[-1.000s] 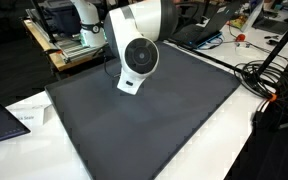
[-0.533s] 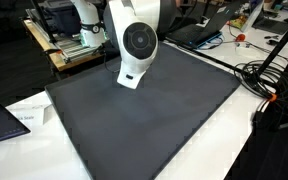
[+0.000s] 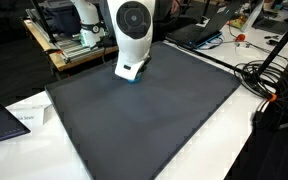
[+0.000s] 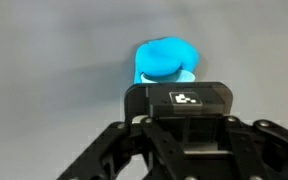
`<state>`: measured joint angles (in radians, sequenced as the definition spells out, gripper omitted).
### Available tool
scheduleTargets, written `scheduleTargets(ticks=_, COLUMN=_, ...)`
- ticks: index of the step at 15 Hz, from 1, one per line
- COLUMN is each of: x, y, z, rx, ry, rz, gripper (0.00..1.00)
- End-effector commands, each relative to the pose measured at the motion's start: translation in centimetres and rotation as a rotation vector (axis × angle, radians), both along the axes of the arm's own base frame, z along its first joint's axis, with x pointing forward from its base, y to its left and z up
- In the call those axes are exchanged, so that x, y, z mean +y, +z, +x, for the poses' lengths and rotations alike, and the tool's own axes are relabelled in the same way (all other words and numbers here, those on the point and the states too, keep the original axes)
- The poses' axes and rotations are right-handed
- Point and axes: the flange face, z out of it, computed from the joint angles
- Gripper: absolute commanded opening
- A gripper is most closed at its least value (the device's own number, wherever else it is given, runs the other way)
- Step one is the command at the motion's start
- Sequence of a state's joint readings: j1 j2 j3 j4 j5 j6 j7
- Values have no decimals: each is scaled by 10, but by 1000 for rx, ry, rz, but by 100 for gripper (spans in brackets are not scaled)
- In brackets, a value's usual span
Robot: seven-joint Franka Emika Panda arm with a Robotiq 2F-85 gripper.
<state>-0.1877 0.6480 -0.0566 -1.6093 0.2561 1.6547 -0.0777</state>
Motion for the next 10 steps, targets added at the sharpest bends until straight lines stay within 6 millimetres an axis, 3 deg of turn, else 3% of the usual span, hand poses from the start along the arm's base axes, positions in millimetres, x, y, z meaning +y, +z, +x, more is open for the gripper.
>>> scheduleTargets(ticks=1, x=5, y=24, z=-4, rx=-130, ry=-21, rz=-9, gripper=22)
scheduleTargets(ticks=5, x=6, y=37, z=-6, rx=-211, ry=-33, rz=-9, gripper=22)
scheduleTargets(ticks=10, x=13, y=46, z=-19, rx=-312, ry=76, rz=5, gripper=22)
